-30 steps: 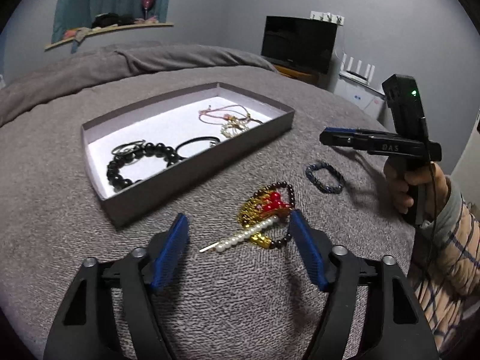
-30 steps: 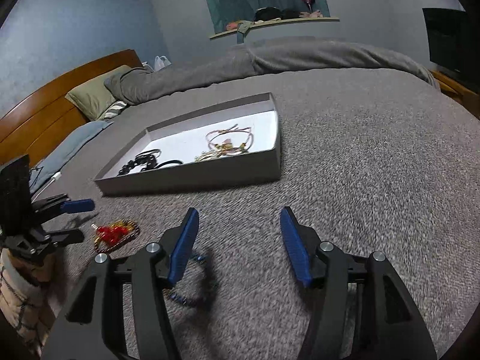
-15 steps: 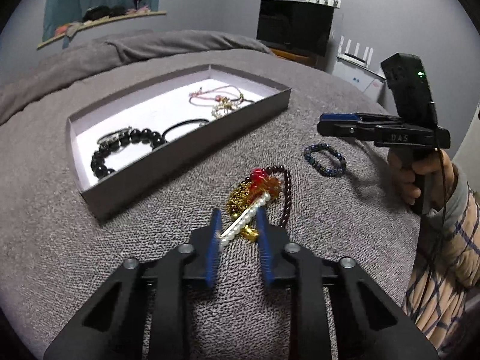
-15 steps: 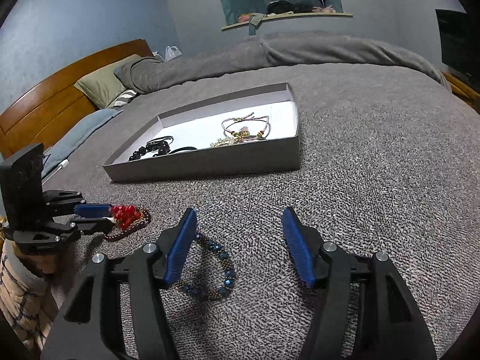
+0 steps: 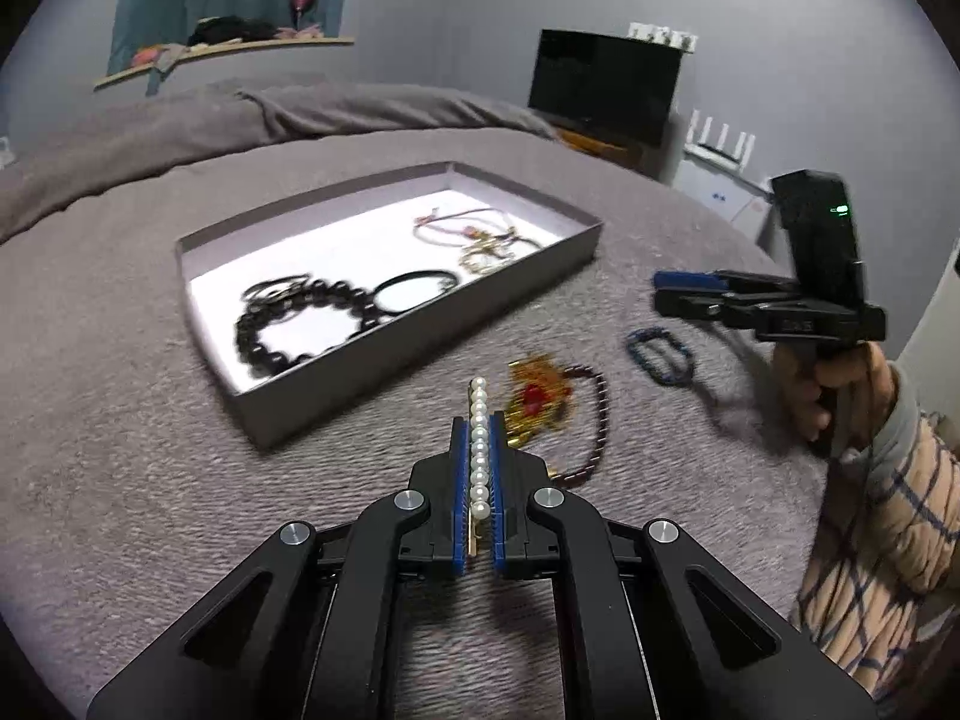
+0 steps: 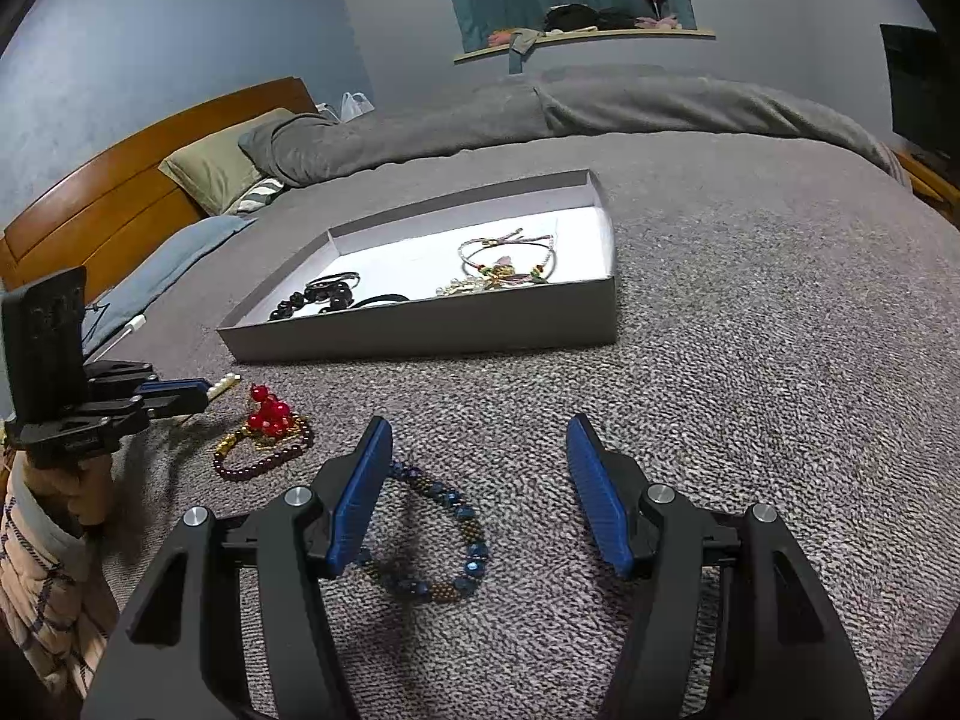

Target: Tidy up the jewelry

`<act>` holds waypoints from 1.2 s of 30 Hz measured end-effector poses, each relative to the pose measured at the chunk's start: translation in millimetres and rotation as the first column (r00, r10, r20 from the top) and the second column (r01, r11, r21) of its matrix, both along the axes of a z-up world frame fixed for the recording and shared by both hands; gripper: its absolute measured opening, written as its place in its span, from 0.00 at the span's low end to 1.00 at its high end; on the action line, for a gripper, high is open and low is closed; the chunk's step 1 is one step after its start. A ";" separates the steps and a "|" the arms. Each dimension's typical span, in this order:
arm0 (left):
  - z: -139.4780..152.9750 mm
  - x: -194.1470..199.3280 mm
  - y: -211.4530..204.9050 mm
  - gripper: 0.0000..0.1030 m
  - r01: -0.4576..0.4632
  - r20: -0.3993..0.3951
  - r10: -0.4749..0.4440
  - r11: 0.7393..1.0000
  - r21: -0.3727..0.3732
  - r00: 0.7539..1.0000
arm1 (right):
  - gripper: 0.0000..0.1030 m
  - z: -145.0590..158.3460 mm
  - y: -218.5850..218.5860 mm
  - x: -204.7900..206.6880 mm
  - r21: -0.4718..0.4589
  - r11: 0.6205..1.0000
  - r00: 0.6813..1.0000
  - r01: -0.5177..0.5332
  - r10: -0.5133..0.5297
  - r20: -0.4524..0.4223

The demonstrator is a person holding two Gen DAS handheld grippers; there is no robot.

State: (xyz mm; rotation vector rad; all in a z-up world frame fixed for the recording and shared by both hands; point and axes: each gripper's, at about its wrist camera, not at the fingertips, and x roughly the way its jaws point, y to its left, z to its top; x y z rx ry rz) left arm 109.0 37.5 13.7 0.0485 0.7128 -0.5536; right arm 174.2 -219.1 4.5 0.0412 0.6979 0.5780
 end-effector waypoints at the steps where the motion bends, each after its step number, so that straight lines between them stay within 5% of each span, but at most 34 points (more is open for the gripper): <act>1: -1.7 1.7 2.7 0.07 -0.017 -0.005 0.017 1.000 0.015 1.000 | 0.58 0.7 1.9 -1.1 0.000 1.000 1.000 -0.008 0.008 0.004; 23: -22.4 12.8 0.7 0.14 -0.055 -0.095 0.064 0.994 0.097 0.993 | 0.57 0.0 111.2 -14.8 -0.057 0.972 0.974 -0.228 0.229 0.002; 31: -20.3 10.5 1.9 0.15 -0.059 -0.084 0.067 0.994 0.091 0.994 | 0.12 -4.3 133.5 -18.7 -0.117 0.959 0.965 -0.259 0.262 0.011; 36: -12.3 5.4 8.4 0.08 -0.082 -0.039 0.085 0.994 0.066 0.996 | 0.12 2.3 124.5 -21.5 -0.080 0.962 0.963 -0.263 0.267 0.044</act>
